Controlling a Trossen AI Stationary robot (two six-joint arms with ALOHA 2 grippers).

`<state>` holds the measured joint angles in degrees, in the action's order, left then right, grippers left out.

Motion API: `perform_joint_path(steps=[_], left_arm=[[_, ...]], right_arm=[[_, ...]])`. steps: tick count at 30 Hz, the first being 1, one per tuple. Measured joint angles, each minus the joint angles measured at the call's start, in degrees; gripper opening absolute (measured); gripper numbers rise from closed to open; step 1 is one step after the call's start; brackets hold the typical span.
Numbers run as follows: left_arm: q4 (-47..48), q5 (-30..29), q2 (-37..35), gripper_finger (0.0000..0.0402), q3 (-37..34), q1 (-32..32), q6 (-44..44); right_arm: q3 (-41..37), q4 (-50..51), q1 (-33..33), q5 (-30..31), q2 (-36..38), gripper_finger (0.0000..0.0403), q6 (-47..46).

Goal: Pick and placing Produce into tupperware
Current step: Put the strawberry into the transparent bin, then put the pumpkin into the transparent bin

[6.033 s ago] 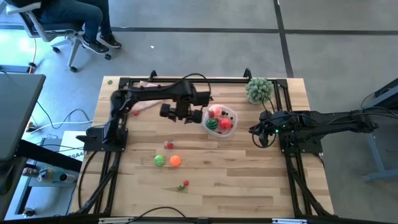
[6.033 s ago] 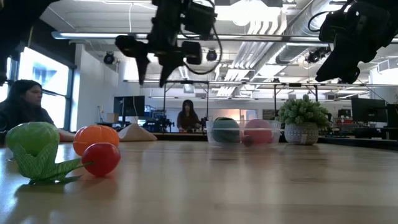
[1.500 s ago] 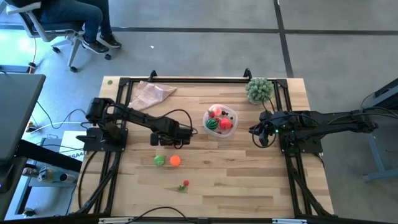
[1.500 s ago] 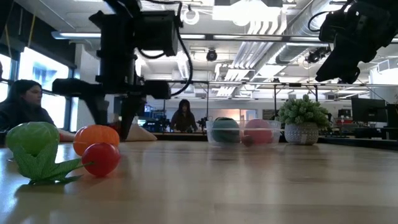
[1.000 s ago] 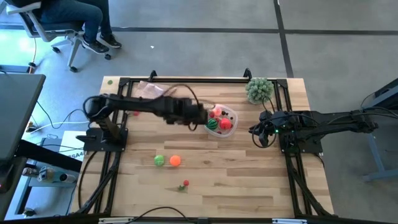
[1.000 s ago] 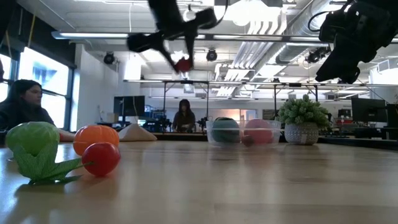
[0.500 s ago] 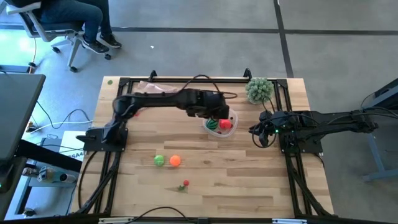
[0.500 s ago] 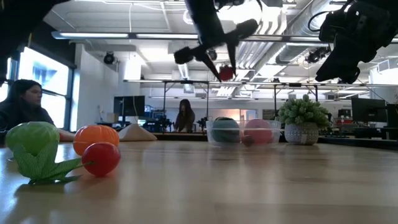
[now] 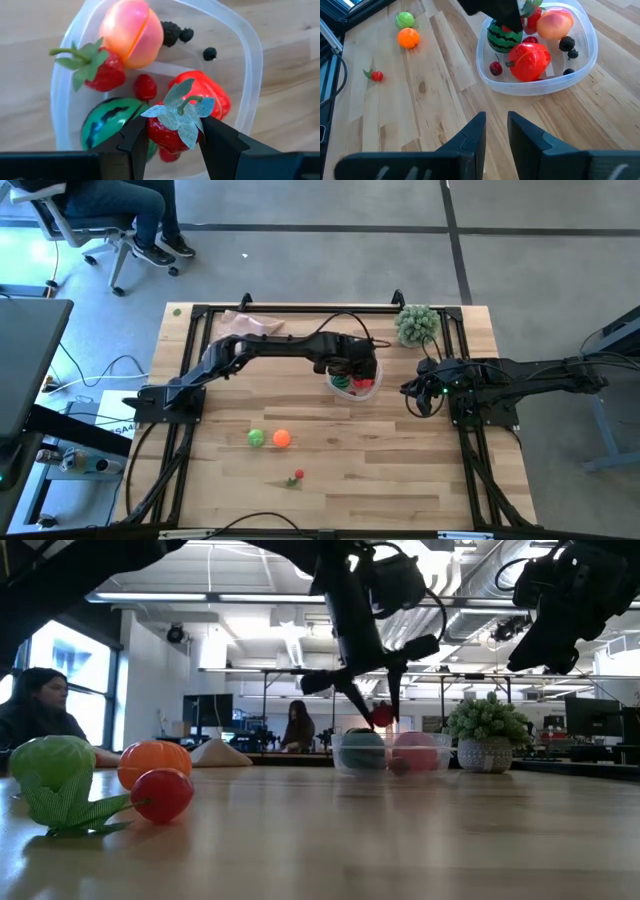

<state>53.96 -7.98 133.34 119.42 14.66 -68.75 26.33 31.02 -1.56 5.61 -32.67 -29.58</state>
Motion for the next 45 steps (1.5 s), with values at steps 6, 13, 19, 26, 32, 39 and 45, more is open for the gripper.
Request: perform_joint_path(steps=[6, 13, 19, 26, 32, 39, 45], left_arm=[[-0.4, 0.35, 1.02, 0.0144, 0.06, 0.84, 0.15], [-0.31, -1.07, 1.0, 0.0147, 0.0, 0.87, 0.13], [-0.31, -1.73, 1.0, 0.0175, 0.0, 1.11, 0.13], [-0.28, -2.17, 0.98, 0.022, 0.0, 1.13, 0.13], [0.68, -2.13, 0.98, 0.0242, 0.0, 1.09, 0.83], [9.68, -1.21, 0.26, 0.024, 4.14, 1.09, 1.43], [21.14, -1.61, 0.12, 0.0222, 13.97, 1.09, 1.25]], right_arm=[[0.0, 0.01, 0.0, 0.0, 0.0, 0.0071, 0.02], [0.0, 0.0, 0.02, 0.0, 0.0, 0.0071, 0.02], [0.0, 0.0, 0.0, 0.0, 0.0, 0.0071, 0.02], [0.0, 0.0, 0.01, 0.0, 0.0, 0.0071, 0.01], [0.0, 0.02, 0.01, 0.0, 0.0, 0.0071, 0.02], [0.0, 0.02, 0.02, 0.0, 0.02, 0.0071, 0.02], [0.0, 0.02, 0.01, 0.0, 0.0, 0.0071, 0.02]])
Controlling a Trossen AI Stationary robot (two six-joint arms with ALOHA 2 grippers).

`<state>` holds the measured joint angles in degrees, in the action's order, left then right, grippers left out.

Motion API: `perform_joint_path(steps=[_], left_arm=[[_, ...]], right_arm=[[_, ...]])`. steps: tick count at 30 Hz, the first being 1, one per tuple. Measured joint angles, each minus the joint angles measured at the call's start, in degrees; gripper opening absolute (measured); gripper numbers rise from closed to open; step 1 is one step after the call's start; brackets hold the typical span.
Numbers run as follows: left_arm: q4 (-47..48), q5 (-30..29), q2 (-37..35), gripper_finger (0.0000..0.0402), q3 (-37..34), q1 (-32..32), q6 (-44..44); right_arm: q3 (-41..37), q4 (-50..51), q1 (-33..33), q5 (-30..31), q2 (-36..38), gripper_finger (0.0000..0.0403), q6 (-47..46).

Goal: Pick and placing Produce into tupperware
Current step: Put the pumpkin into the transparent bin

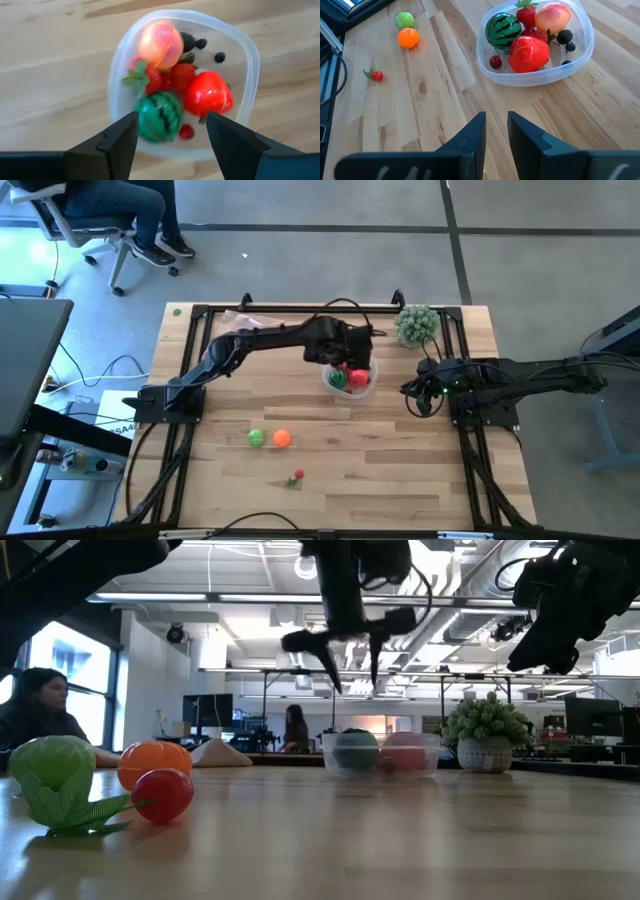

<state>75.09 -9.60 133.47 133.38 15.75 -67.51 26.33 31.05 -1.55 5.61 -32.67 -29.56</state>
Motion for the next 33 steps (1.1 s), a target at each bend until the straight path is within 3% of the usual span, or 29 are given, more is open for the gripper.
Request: perform_joint_path(steps=[3, 7, 13, 23, 33], left_arm=[[5.05, 2.16, -1.55, 0.0212, 0.65, -0.14, -0.02], [14.53, 10.18, -3.08, 0.02, -0.12, 0.0, 1.13], [15.32, 19.97, -6.95, 0.0194, -7.38, -0.76, 2.82], [14.92, 20.52, -12.68, 0.0194, -22.45, -3.96, 1.09], [9.34, 11.88, -28.63, 0.0194, -40.43, -7.84, -9.38]], right_arm=[[0.0, 0.02, 0.01, 0.02, 0.02, 0.0071, 0.0], [0.0, -0.01, 0.01, 0.0, 0.01, 0.0071, -0.02], [0.0, -0.02, 0.01, 0.02, 0.04, 0.0071, 0.0], [0.0, -0.02, 0.01, 0.01, 0.02, 0.0071, 0.0], [0.0, -0.01, -0.01, 0.0, 0.0, 0.0071, 0.0]])
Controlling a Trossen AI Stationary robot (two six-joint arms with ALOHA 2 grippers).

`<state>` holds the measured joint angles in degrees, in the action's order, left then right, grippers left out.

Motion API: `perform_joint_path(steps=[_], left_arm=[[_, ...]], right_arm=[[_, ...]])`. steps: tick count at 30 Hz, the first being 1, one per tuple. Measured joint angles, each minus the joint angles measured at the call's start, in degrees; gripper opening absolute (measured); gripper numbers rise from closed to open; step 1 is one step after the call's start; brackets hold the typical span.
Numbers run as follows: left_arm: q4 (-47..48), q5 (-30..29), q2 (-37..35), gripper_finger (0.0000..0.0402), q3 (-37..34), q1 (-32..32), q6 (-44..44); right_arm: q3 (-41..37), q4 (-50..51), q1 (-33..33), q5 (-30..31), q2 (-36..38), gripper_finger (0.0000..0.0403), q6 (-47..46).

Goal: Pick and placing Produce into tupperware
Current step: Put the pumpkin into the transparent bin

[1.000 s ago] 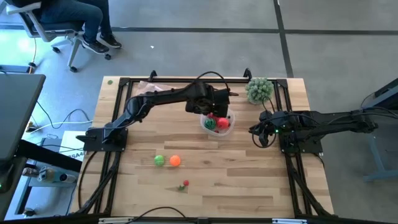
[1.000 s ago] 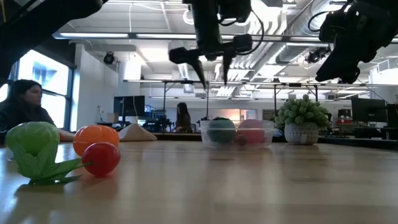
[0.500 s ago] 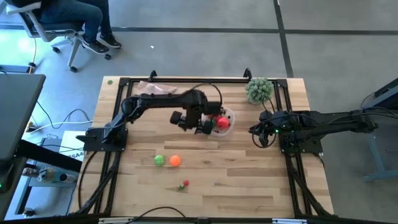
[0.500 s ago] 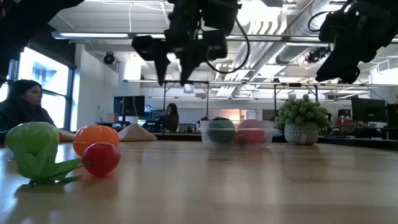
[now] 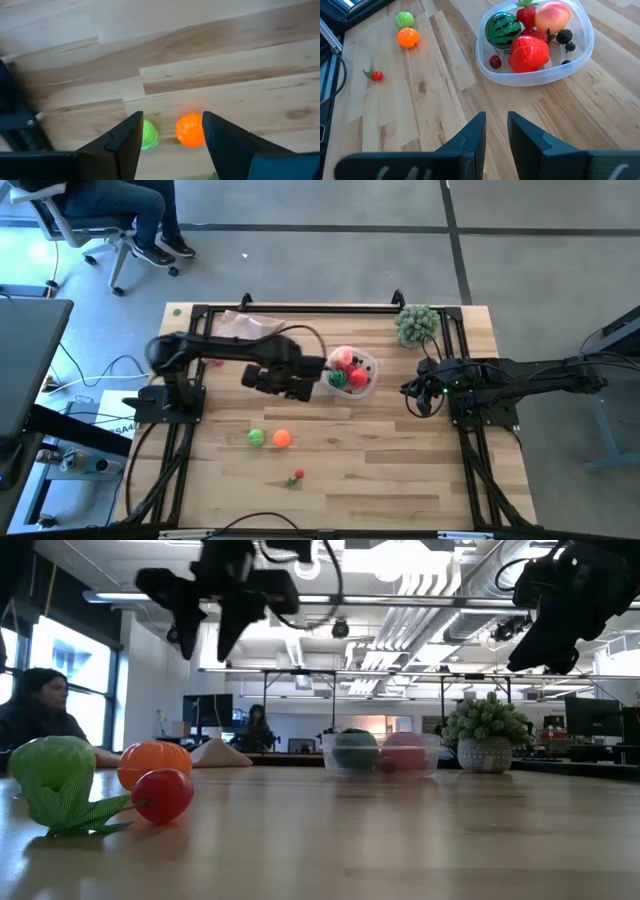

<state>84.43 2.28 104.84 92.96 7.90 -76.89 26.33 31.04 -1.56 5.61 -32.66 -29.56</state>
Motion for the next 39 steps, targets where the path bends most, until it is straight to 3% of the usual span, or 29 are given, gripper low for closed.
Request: perform_joint_path(steps=[7, 12, 21, 27, 39], left_arm=[[-14.56, -2.95, -12.34, 0.0194, -18.34, -6.77, -10.92], [-26.47, -0.5, -14.53, 0.0194, -27.05, -10.95, -17.9], [-34.29, 2.39, -11.52, 0.0194, -28.4, -14.07, -19.52], [-38.13, 8.76, -7.91, 0.0203, -28.4, -14.08, -17.71], [-39.94, 9.5, -5.48, 0.0331, -28.41, -14.01, -16.39]], right_arm=[[0.0, -0.02, 0.01, 0.0, 0.0, 0.0071, 0.0], [0.0, -0.04, 0.02, 0.0, 0.02, 0.0071, 0.0], [0.0, -0.02, 0.0, 0.0, 0.0, 0.0071, -0.02], [0.0, -0.05, 0.02, 0.0, 0.05, 0.0071, -0.01], [0.0, -0.03, 0.02, 0.0, 0.04, 0.0071, -0.02]])
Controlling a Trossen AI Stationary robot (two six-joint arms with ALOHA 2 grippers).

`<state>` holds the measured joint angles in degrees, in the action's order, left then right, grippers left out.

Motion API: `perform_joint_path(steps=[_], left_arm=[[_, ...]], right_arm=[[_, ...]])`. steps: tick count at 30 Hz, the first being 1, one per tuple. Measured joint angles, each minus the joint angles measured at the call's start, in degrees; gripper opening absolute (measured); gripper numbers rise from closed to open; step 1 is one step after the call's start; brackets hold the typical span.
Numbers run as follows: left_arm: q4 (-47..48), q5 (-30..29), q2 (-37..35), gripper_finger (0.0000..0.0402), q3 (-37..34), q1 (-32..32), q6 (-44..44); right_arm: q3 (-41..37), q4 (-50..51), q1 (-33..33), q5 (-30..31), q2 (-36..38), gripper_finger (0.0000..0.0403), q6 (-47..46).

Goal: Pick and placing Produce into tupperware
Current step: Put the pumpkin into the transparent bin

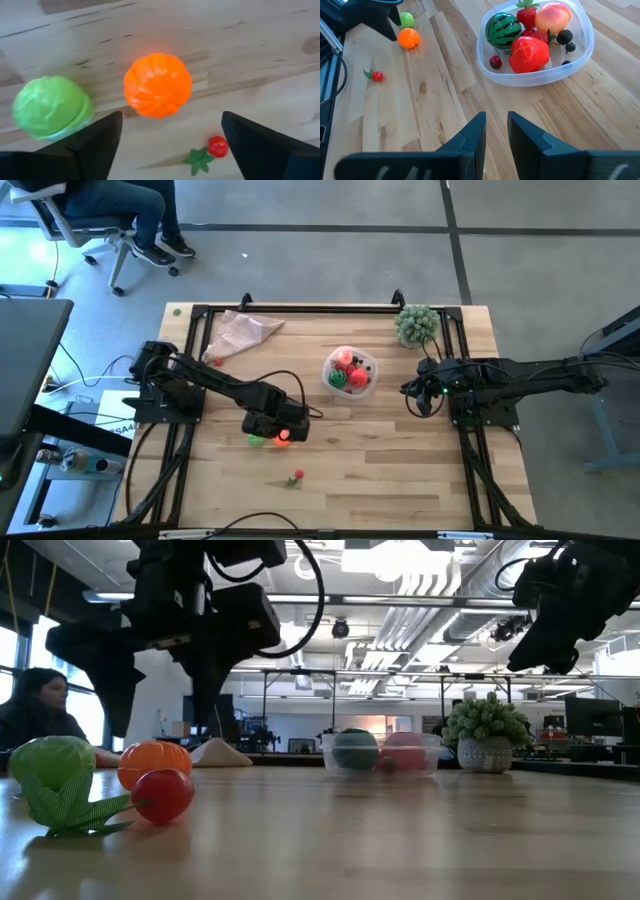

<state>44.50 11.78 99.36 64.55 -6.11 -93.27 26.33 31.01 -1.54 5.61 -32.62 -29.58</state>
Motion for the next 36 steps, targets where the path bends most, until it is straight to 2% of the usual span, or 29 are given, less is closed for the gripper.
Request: perform_joint_path(steps=[4, 8, 15, 36], left_arm=[[0.15, -1.3, 0.39, 0.0357, -0.02, 0.0, 0.02], [0.02, -3.09, 0.34, 0.0366, 0.03, 0.0, 0.1], [-0.39, -3.86, 1.79, 0.0367, 0.03, 0.04, 0.93], [-0.86, -0.73, 5.65, 0.0367, 0.03, 0.09, 3.24]], right_arm=[[0.0, 0.03, 0.0, 0.0, 0.0, 0.0071, 0.02], [0.0, 0.02, 0.0, 0.0, 0.0, 0.0071, 0.0], [0.0, 0.04, 0.0, 0.01, 0.0, 0.0071, 0.01], [0.0, 0.02, 0.0, 0.0, -0.02, 0.0071, 0.01]])
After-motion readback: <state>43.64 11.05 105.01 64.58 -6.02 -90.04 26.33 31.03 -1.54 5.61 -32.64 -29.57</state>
